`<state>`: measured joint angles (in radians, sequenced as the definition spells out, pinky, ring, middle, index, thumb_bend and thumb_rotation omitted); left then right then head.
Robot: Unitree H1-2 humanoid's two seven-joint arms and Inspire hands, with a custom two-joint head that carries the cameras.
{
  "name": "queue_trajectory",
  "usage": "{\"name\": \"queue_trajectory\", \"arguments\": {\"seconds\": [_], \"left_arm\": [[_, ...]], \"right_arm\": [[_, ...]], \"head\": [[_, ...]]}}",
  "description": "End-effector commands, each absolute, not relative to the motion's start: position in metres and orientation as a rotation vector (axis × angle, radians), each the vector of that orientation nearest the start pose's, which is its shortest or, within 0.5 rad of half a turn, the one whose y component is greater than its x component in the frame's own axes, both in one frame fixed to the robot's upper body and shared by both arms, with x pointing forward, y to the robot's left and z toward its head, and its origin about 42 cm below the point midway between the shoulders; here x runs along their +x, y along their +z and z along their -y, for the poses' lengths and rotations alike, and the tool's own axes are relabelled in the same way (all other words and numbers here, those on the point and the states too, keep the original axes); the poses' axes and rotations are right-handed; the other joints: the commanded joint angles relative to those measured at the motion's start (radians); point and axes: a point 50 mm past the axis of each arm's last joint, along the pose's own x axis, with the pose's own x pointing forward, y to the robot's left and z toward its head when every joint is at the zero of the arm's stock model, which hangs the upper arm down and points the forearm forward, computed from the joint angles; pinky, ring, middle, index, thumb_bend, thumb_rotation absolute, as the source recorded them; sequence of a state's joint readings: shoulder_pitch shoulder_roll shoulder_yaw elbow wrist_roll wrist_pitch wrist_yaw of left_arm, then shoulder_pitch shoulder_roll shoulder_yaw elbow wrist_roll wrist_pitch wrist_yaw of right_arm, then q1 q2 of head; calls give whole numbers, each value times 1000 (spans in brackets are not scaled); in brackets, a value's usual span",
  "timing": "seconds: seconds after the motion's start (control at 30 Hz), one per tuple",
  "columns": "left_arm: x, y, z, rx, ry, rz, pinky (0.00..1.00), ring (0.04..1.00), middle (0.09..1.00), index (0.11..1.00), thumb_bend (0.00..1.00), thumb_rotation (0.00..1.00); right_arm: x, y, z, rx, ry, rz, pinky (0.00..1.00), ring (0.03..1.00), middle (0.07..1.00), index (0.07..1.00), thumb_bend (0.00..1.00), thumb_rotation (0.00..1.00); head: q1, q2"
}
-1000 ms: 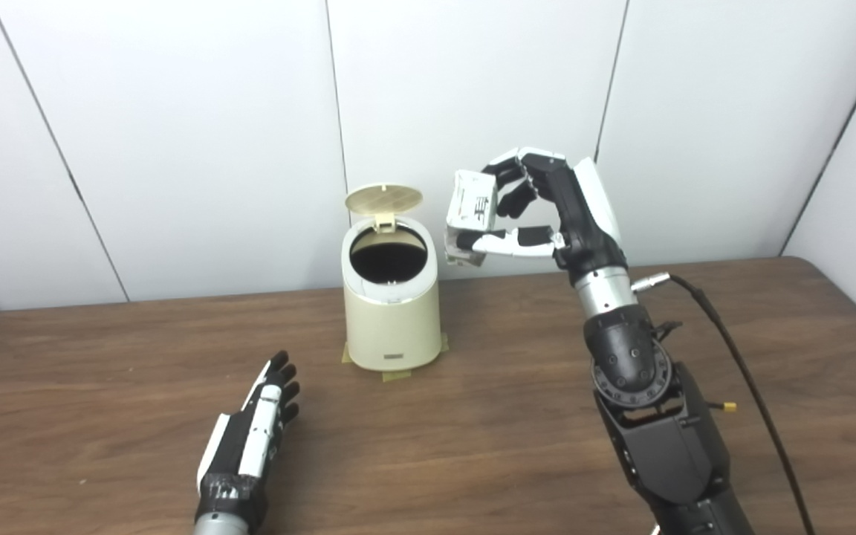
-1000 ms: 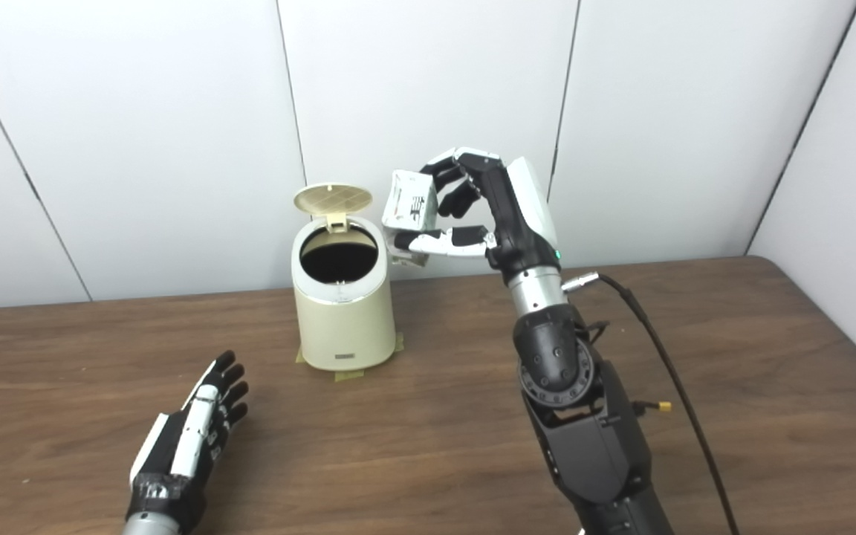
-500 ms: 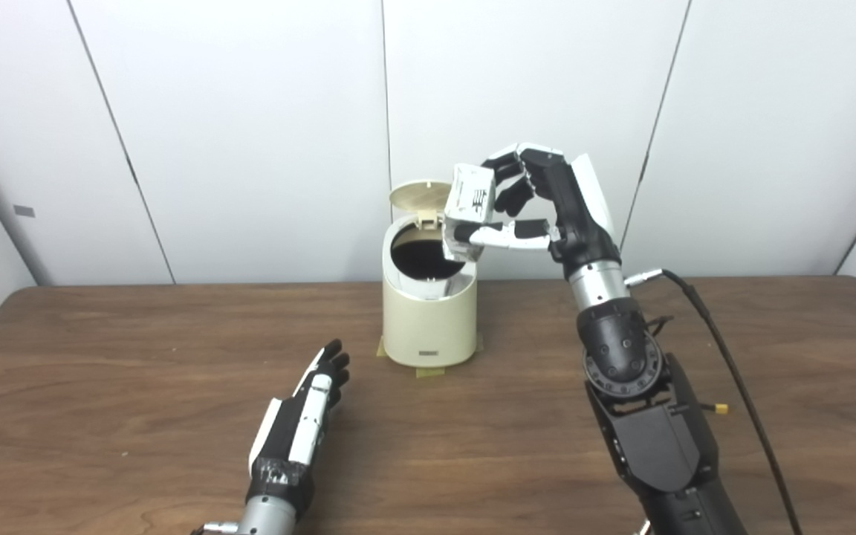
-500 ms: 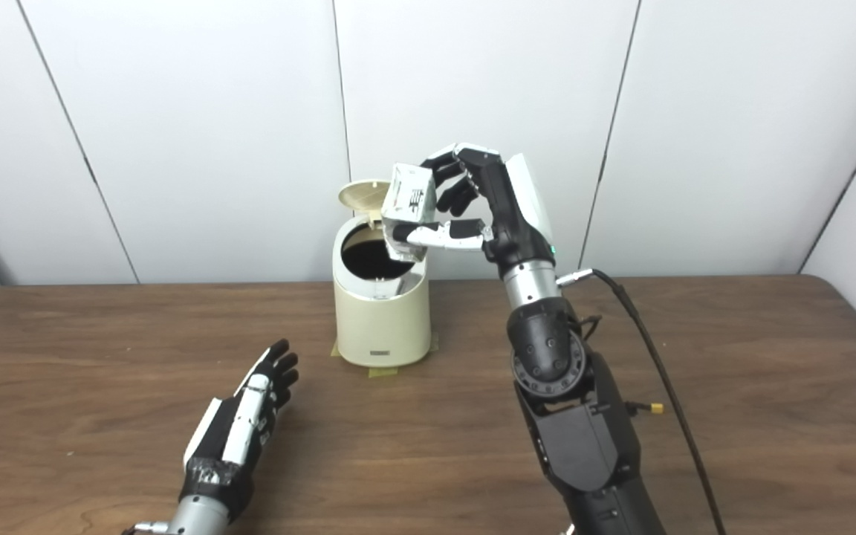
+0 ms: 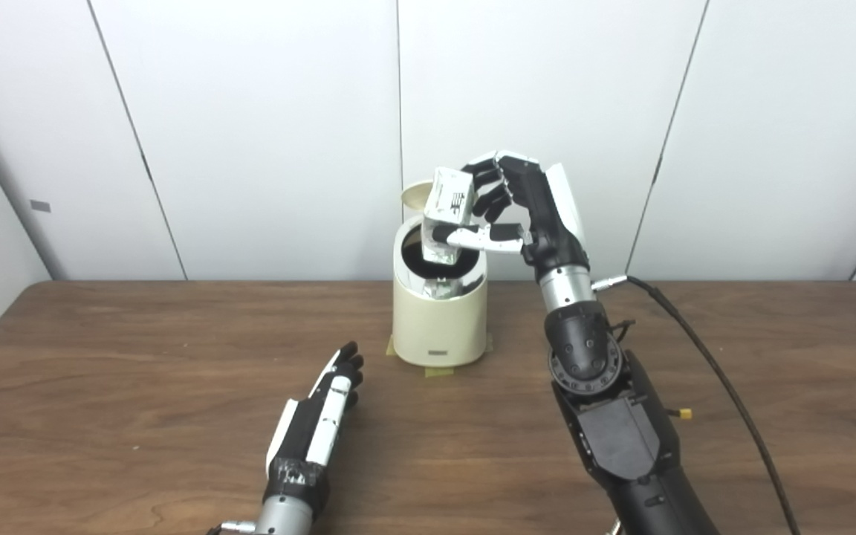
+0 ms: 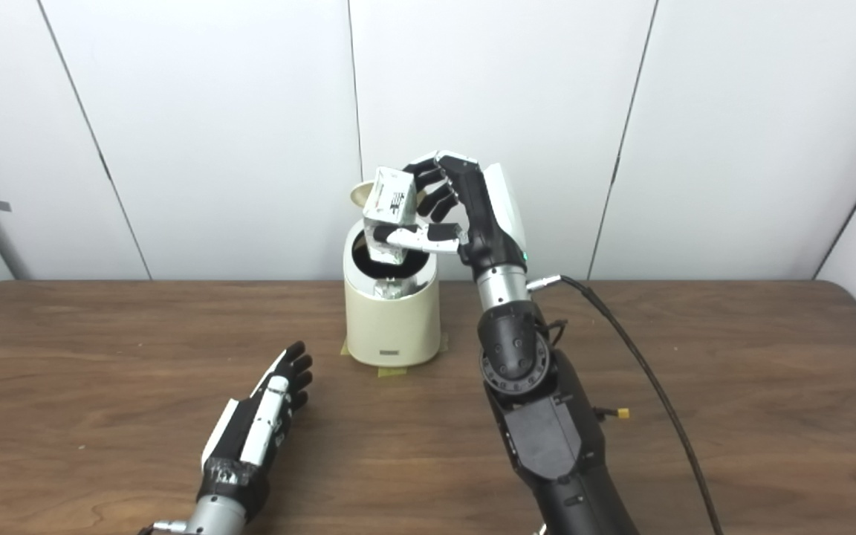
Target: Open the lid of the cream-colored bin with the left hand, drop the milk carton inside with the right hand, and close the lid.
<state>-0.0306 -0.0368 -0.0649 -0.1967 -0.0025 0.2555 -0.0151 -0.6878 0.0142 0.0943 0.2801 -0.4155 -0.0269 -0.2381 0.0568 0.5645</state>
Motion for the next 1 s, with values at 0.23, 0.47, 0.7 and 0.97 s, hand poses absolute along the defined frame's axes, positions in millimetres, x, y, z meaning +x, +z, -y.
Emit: {"name": "queue_trajectory", "arguments": {"seconds": [0.23, 0.47, 0.7, 0.97], "left_arm": [[292, 161, -170, -53, -91, 74, 959, 957, 955, 969, 453, 891], [293, 164, -173, -65, -93, 78, 952, 957, 957, 971, 472, 863], [295, 163, -171, -66, -86, 103, 931, 942, 946, 961, 465, 866], [298, 170, -169, -93, -57, 135, 926, 932, 932, 946, 455, 838]], "right_arm": [[469, 297, 116, -337, -107, 641, 333, 417, 486, 515, 498, 0], [474, 290, 119, -336, -116, 649, 327, 407, 491, 518, 497, 0], [479, 285, 119, -344, -125, 652, 322, 403, 496, 519, 496, 0], [480, 285, 115, -363, -112, 667, 320, 402, 498, 514, 496, 0]], "head": [[1, 3], [-1, 3], [-7, 14], [0, 21]]}}
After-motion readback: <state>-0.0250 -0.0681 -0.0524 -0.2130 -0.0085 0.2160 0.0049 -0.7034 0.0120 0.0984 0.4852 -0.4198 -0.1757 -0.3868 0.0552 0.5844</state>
